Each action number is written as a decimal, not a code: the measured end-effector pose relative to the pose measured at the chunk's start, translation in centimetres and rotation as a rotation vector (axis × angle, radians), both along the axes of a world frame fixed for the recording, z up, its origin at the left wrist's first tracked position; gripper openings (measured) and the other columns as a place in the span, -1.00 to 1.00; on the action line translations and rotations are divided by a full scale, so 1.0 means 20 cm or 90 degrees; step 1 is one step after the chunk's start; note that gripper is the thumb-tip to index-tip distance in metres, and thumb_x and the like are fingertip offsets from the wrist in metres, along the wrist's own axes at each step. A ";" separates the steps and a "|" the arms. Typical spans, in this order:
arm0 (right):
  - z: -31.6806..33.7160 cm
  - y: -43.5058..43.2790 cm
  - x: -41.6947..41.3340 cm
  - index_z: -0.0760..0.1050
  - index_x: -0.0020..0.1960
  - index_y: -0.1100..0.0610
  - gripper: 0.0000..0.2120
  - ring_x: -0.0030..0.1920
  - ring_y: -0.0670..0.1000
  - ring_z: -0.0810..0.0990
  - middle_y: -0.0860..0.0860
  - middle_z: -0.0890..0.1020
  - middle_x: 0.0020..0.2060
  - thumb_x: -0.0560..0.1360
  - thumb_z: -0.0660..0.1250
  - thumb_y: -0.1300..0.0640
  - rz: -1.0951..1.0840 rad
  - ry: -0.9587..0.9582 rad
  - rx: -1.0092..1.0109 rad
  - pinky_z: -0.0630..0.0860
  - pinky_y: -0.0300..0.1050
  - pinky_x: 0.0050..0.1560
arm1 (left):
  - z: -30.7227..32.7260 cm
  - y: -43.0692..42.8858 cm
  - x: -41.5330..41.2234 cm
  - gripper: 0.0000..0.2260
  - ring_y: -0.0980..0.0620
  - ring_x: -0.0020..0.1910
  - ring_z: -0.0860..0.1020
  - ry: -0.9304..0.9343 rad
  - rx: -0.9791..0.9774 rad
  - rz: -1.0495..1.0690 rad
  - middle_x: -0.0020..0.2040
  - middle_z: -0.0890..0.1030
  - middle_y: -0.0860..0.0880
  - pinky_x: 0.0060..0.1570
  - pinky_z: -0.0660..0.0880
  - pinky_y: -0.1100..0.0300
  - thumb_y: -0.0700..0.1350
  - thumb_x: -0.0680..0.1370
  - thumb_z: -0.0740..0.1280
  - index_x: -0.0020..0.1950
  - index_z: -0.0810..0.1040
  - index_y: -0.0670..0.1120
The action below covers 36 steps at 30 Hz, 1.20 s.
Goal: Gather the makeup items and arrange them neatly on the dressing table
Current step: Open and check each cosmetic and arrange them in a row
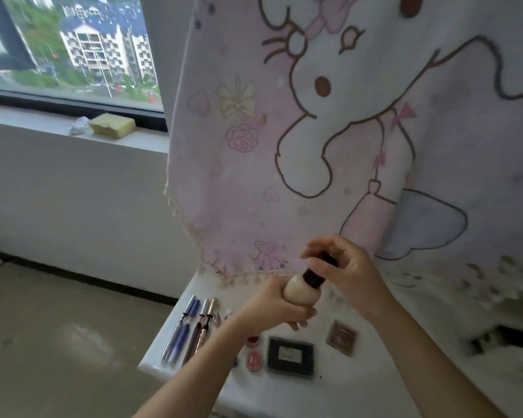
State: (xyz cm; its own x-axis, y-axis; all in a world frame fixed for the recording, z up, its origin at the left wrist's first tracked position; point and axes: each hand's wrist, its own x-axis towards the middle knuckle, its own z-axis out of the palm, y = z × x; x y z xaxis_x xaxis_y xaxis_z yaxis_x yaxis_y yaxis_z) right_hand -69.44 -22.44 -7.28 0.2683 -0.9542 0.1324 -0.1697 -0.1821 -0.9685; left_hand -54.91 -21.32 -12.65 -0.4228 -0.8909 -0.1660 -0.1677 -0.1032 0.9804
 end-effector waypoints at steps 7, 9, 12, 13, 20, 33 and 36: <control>-0.02 -0.01 -0.07 0.47 -0.30 0.20 -0.80 -0.57 -0.03 0.46 0.01 0.49 -0.59 0.27 0.35 0.06 -0.089 -0.407 0.152 0.45 -0.25 -0.50 | 0.02 -0.01 -0.21 -0.83 0.13 -0.45 0.55 -0.008 0.037 -0.021 -0.32 0.58 -0.08 -0.38 0.56 0.30 -0.35 0.40 0.38 -0.19 0.49 -0.10; -0.03 -0.01 -0.09 0.40 -0.32 0.23 -0.83 -0.62 -0.04 0.41 0.00 0.41 -0.66 0.32 0.30 0.13 -0.111 -0.406 0.161 0.41 -0.30 -0.53 | 0.03 0.01 -0.26 -0.84 0.14 -0.49 0.53 -0.017 0.045 -0.011 -0.38 0.56 -0.04 -0.38 0.55 0.27 -0.34 0.40 0.39 -0.23 0.49 -0.10; -0.05 -0.01 -0.15 0.36 -0.40 0.22 -0.74 -0.68 -0.04 0.36 -0.02 0.33 -0.71 0.46 0.26 0.24 -0.159 -0.420 0.197 0.34 -0.34 -0.58 | 0.03 0.03 -0.32 -0.84 0.16 -0.54 0.50 -0.027 0.058 0.001 -0.46 0.56 0.01 -0.44 0.53 0.29 -0.33 0.40 0.40 -0.28 0.49 -0.12; -0.06 -0.02 -0.17 0.35 -0.42 0.20 -0.70 -0.69 -0.05 0.34 -0.02 0.31 -0.72 0.48 0.25 0.25 -0.177 -0.426 0.205 0.32 -0.35 -0.60 | 0.02 0.03 -0.35 -0.84 0.17 -0.55 0.50 -0.035 0.058 0.006 -0.45 0.55 0.00 -0.45 0.52 0.31 -0.33 0.39 0.40 -0.28 0.49 -0.12; -0.05 -0.01 -0.29 0.30 -0.42 0.19 -0.65 -0.75 -0.08 0.25 -0.03 0.27 -0.77 0.51 0.27 0.18 -0.215 -0.431 0.206 0.23 -0.39 -0.62 | -0.01 0.06 -0.48 -0.85 0.15 -0.51 0.49 -0.102 -0.019 0.051 -0.44 0.55 0.00 -0.31 0.53 0.18 -0.26 0.35 0.43 -0.31 0.49 -0.07; -0.01 -0.02 -0.28 0.26 -0.46 0.15 -0.61 -0.75 -0.08 0.24 -0.05 0.25 -0.77 0.50 0.27 0.14 -0.099 -0.410 0.178 0.25 -0.32 -0.63 | 0.01 0.11 -0.48 -0.82 0.14 -0.45 0.52 -0.089 -0.119 0.137 -0.38 0.57 0.01 -0.35 0.54 0.21 -0.25 0.36 0.45 -0.23 0.50 -0.02; 0.01 -0.01 -0.24 0.26 -0.48 0.15 -0.61 -0.75 -0.08 0.23 -0.05 0.24 -0.77 0.45 0.30 0.12 -0.071 -0.407 0.179 0.24 -0.33 -0.64 | 0.03 0.14 -0.44 -0.82 0.14 -0.45 0.52 -0.091 -0.111 0.150 -0.36 0.57 -0.02 -0.37 0.53 0.24 -0.23 0.34 0.46 -0.21 0.49 -0.05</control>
